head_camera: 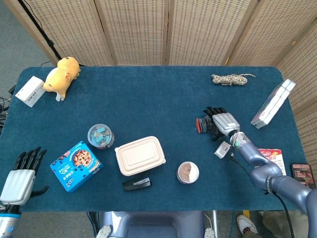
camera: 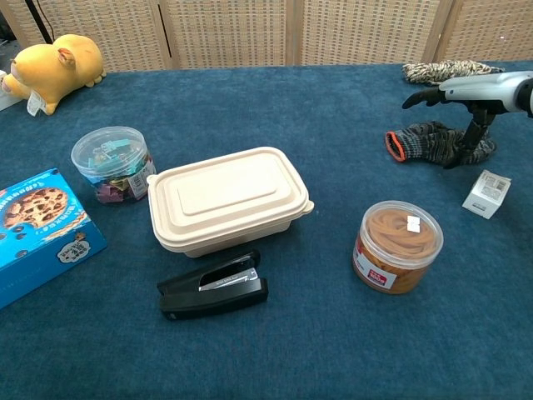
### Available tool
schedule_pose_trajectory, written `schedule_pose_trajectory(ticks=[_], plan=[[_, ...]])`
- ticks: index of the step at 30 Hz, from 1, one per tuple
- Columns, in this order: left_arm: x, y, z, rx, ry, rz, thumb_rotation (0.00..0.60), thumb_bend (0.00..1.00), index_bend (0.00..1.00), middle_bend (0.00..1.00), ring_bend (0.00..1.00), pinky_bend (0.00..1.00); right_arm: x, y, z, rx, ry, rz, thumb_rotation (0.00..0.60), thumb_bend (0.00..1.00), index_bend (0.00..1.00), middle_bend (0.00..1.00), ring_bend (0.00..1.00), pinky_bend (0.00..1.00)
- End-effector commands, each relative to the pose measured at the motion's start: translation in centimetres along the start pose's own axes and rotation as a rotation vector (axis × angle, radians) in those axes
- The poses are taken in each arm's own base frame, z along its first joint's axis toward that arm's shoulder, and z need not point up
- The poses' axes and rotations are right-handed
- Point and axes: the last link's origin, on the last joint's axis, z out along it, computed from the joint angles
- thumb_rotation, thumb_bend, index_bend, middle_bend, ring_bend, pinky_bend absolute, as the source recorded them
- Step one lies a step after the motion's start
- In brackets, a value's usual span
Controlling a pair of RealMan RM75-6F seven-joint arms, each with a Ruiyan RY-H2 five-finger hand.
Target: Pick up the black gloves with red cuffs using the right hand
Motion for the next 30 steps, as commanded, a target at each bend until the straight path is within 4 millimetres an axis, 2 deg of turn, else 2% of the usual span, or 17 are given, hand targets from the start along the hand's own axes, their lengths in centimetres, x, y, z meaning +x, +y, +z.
schedule_pose_trajectory(ticks=[1,8,13,16,20,24,30], plan=[[0.0,0.0,0.0,0.002,0.001,-0.001,0.6,0.07,0.0,0.0,0.0,0.0,-0.3,0.0,0.6,-0.017,0.01,-0.016,0.6,0.17,0.0,0.0,0.0,0.0],[-0.1,0.0,0.1,0.005,-0.007,-0.001,0.6,0.07,0.0,0.0,0.0,0.0,-0.6,0.4,1.7,-0.054,-0.003,-0.009,0.6,0.17,0.0,0.0,0.0,0.0],[-0.1,0.0,0.1,0.008,-0.005,-0.003,0.6,0.07,0.0,0.0,0.0,0.0,-1.0,0.8,2.1,-0.08,-0.024,-0.012,0.6,0.17,0.09,0.02,0.0,0.07],[-0.1,0.0,0.2,0.008,-0.007,-0.002,0.6,0.07,0.0,0.0,0.0,0.0,-1.0,0.9,2.3,-0.089,-0.015,0.011,0.6,0.17,0.18,0.1,0.06,0.17],[-0.2,0.0,0.2,0.008,-0.011,-0.002,0.6,0.07,0.0,0.0,0.0,0.0,-1.1,0.9,2.2,-0.085,0.002,0.023,0.6,0.19,0.32,0.24,0.2,0.3],[-0.3,0.1,0.2,0.006,-0.013,0.001,0.6,0.07,0.0,0.0,0.0,0.0,-1.4,0.9,2.1,-0.072,0.021,0.034,0.6,0.25,0.41,0.35,0.3,0.38],[-0.4,0.2,0.2,0.006,-0.016,0.002,0.6,0.07,0.0,0.0,0.0,0.0,-1.5,0.9,1.9,-0.051,0.054,0.051,0.6,0.37,0.49,0.44,0.38,0.44]])
